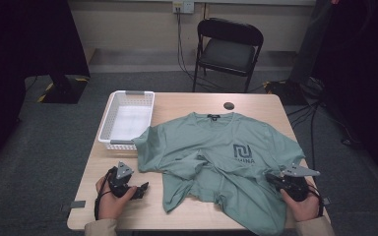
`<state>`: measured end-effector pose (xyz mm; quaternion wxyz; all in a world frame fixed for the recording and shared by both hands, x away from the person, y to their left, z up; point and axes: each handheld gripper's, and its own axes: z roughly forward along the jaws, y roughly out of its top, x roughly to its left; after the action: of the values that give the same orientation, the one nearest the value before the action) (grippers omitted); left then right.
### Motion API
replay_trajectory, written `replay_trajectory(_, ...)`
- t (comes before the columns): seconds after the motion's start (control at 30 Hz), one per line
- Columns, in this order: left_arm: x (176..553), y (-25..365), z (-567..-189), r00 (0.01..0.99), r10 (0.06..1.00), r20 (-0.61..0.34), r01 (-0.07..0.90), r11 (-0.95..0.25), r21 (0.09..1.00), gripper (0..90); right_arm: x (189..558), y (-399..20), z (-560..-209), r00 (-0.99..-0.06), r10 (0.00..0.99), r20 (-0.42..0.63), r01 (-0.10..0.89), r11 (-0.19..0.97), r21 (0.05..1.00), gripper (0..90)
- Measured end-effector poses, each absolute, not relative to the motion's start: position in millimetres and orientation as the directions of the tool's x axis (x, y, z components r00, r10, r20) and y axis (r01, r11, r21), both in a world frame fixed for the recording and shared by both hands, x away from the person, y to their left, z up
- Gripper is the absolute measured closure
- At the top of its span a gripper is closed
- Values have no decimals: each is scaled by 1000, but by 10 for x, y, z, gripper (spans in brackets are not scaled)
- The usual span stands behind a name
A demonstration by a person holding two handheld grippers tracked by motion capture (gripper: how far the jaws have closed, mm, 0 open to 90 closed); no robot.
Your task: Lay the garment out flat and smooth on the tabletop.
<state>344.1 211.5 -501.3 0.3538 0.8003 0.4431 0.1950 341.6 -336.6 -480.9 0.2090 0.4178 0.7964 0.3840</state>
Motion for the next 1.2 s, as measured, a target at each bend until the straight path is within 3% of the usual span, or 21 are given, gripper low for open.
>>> replay_trajectory(0.3, 3442, 2115, -5013, 531, 847, -1, 571, -357, 739, 132, 3309, -3945, -4809, -477, 873, 105, 538, 196, 820, 893)
replay_trajectory(0.4, 3442, 2115, -5013, 531, 847, -1, 571, -357, 739, 132, 3313, -4014, -4842, -450, 889, 90, 549, 195, 813, 887)
replay_trajectory(0.53, 3441, 2115, -5013, 530, 848, -1, 572, -357, 738, 132, 3301, -4063, -4845, -402, 915, 42, 548, 204, 811, 761)
replay_trajectory(0.63, 3442, 2116, -5013, 531, 847, -1, 571, -357, 739, 132, 3232, -4007, -4761, -429, 903, 5, 502, 234, 832, 733)
replay_trajectory(0.67, 3442, 2116, -5013, 531, 848, -1, 572, -358, 738, 132, 3171, -3880, -4713, -497, 868, -10, 467, 278, 839, 702)
replay_trajectory(0.73, 3441, 2115, -5012, 531, 848, 0, 572, -358, 738, 132, 3153, -3826, -4710, -522, 853, -9, 461, 291, 838, 696)
replay_trajectory(0.8, 3442, 2115, -5013, 531, 847, -1, 571, -357, 739, 132, 3117, -3580, -4770, -618, 786, -5, 462, 368, 807, 643)
replay_trajectory(0.9, 3442, 2116, -5013, 531, 847, -1, 571, -357, 739, 132, 3127, -3447, -4853, -650, 760, -14, 471, 417, 778, 639)
replay_trajectory(1.0, 3442, 2116, -5013, 531, 847, -2, 572, -357, 739, 132, 3148, -3360, -4928, -668, 743, -35, 475, 462, 749, 708)
replay_trajectory(1.13, 3442, 2116, -5014, 531, 847, -2, 571, -357, 739, 132, 3065, -3355, -4932, -701, 712, -36, 458, 489, 742, 889)
replay_trajectory(1.2, 3442, 2116, -5014, 531, 847, -2, 571, -357, 739, 132, 3038, -3363, -4933, -707, 707, -28, 459, 488, 742, 895)
